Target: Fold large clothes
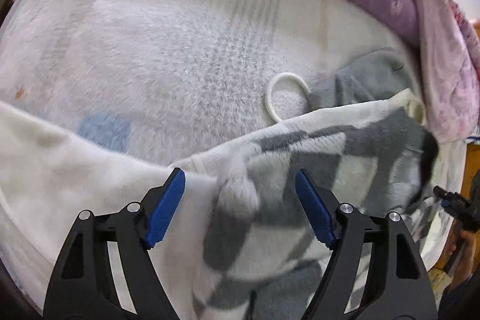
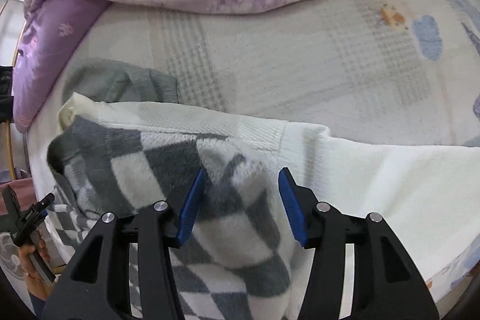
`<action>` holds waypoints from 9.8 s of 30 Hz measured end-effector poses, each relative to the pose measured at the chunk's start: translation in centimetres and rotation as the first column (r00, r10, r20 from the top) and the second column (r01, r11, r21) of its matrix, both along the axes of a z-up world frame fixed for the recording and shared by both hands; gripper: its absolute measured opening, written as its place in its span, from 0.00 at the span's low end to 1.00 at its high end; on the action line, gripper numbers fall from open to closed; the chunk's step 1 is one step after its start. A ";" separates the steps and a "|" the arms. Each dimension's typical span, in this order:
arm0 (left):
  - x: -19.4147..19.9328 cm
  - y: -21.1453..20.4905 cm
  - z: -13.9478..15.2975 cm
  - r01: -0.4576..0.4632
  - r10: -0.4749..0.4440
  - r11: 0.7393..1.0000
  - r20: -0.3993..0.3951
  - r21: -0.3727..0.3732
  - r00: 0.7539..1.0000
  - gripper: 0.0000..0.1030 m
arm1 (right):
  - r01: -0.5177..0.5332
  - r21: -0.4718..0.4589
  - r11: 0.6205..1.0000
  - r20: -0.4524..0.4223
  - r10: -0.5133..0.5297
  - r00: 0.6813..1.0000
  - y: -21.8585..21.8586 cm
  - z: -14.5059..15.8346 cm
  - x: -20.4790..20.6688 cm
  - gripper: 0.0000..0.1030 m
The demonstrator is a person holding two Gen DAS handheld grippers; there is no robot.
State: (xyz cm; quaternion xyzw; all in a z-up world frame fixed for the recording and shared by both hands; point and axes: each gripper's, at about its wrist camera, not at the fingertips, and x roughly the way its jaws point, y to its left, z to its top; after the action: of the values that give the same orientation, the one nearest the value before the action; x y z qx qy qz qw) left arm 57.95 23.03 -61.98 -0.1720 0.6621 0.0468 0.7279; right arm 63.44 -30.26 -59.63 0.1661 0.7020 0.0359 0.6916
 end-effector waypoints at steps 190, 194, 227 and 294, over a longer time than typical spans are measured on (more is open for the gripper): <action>-49.7 -3.3 3.7 -0.426 0.456 0.776 -0.053 -0.465 0.888 0.81 | -0.583 0.140 0.800 0.437 0.478 0.762 30.9 6.3 -55.4 0.24; -46.2 -5.1 3.7 -0.377 0.396 0.865 -0.009 -0.331 0.918 0.59 | -0.514 0.248 0.821 0.436 0.379 0.816 26.6 7.9 -54.9 0.23; -35.1 -53.3 3.8 0.488 -0.471 0.855 0.134 -0.176 0.872 0.30 | 0.488 0.495 0.719 -0.028 -0.548 0.836 -13.1 0.0 -59.3 0.22; -39.1 -33.4 5.3 0.156 -0.118 0.976 0.238 -0.150 0.964 0.71 | -0.051 0.104 0.993 0.091 0.042 0.995 -9.2 -0.3 -48.3 0.00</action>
State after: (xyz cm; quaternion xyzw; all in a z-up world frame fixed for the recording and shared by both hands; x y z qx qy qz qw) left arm 18.80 -10.38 -56.66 -0.1905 0.5861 -0.0796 0.7835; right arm 15.19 -39.46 -59.95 0.1845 0.6714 0.0967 0.7113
